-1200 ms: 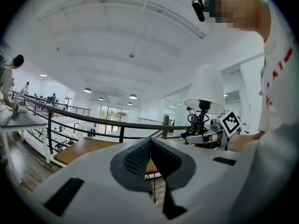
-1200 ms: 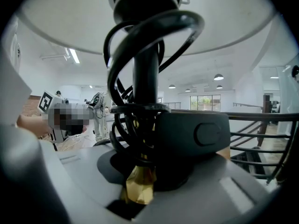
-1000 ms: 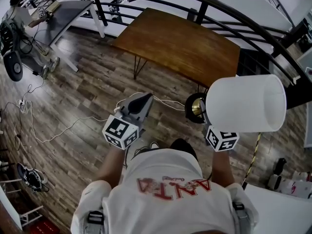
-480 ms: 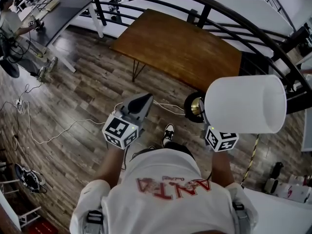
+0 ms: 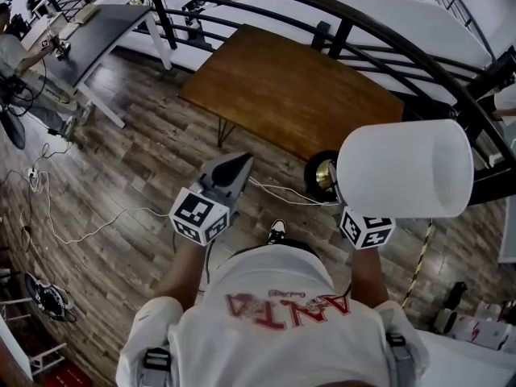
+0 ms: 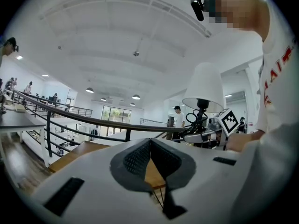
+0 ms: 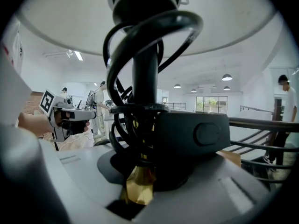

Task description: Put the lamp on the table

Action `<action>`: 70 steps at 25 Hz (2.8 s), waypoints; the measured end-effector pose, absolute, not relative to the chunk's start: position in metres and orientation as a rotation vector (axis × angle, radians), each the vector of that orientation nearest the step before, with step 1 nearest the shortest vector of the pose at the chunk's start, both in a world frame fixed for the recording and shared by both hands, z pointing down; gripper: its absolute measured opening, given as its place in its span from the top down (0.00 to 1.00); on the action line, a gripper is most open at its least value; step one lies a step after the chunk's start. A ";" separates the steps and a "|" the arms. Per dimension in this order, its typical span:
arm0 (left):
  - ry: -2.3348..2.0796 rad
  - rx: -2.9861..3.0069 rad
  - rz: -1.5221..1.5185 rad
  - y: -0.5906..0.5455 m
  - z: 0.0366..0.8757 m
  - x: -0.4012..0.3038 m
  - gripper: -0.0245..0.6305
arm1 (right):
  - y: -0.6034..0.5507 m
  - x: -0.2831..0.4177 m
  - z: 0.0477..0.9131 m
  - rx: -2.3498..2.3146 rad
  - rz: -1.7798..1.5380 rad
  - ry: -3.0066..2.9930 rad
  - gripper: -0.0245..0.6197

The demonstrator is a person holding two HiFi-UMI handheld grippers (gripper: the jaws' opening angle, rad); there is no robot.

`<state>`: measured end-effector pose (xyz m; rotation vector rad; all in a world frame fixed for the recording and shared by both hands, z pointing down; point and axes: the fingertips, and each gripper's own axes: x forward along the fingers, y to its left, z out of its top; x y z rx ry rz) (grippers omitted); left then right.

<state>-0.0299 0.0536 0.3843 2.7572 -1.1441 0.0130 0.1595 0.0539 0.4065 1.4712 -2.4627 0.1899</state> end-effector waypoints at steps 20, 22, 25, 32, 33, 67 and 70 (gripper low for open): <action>-1.236 2.706 0.093 -0.024 0.384 0.021 0.95 | -0.038 0.208 0.426 1.385 0.239 -2.500 0.84; -1.237 2.709 0.096 -0.030 0.386 0.031 0.95 | -0.046 0.219 0.429 1.389 0.236 -2.496 0.84; -1.241 2.711 0.103 -0.038 0.387 0.042 0.95 | -0.056 0.231 0.432 1.394 0.236 -2.494 0.84; -1.267 2.716 0.109 -0.055 0.380 0.051 0.95 | -0.075 0.237 0.428 1.381 0.234 -2.526 0.84; -1.266 2.716 0.109 -0.058 0.380 0.052 0.95 | -0.078 0.237 0.428 1.377 0.233 -2.529 0.84; -1.044 2.728 0.122 -0.330 0.397 -0.086 0.95 | -0.329 0.103 0.437 1.542 0.330 -2.386 0.85; -1.025 2.703 0.122 -0.353 0.410 -0.103 0.95 | -0.355 0.085 0.453 1.554 0.364 -2.371 0.85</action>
